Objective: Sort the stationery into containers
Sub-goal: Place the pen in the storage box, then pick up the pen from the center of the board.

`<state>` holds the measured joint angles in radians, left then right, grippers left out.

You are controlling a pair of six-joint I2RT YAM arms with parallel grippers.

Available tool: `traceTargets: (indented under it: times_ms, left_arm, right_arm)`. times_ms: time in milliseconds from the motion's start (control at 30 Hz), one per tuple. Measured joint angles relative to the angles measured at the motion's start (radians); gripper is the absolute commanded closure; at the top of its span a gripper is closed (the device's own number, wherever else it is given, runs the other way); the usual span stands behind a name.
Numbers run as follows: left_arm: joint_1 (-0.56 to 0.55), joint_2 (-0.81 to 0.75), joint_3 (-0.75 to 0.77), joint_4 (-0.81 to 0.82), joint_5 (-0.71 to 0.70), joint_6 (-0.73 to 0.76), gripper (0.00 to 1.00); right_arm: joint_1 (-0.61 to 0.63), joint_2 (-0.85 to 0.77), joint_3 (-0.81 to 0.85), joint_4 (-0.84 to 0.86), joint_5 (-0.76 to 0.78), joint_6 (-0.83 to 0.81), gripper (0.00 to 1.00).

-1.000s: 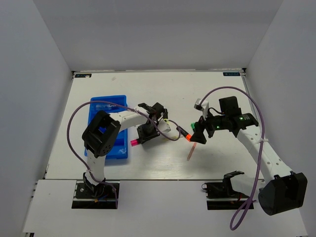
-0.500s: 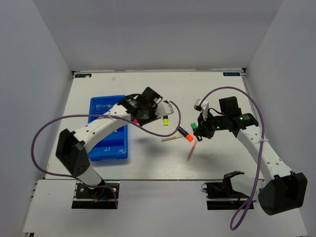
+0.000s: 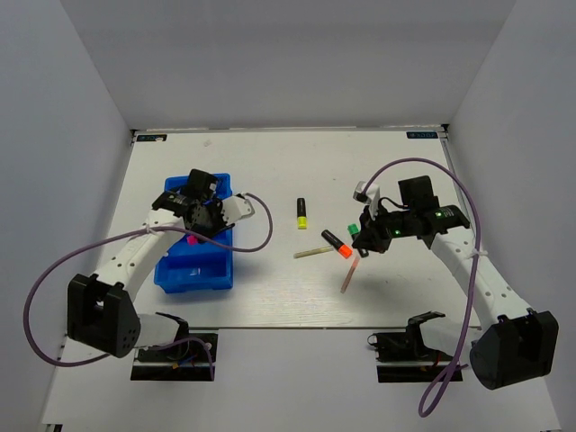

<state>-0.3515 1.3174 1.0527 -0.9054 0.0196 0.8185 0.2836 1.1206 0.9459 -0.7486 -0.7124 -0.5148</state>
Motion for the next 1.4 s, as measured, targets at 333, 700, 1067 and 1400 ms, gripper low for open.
traceTargets:
  times_ms: [333, 700, 1067, 1400]
  left_arm:
    - [0.099, -0.014, -0.154, 0.139, 0.102, 0.030, 0.90]
    - [0.134, 0.001, -0.154, 0.252, 0.072, -0.047, 0.22]
    - [-0.082, -0.072, 0.036, 0.275, -0.027, -0.420, 0.53]
    - [-0.233, 0.370, 0.425, 0.290, -0.145, -1.108, 0.35]
  right_arm:
    - [-0.009, 0.006, 0.000, -0.010, -0.010, -0.009, 0.36]
    - [-0.020, 0.027, 0.000, -0.010, -0.007, -0.005, 0.38]
    - [-0.002, 0.144, 0.000, 0.122, 0.246, 0.188, 0.59]
    - [0.058, 0.471, 0.109, 0.208, 0.594, 0.261, 0.48]
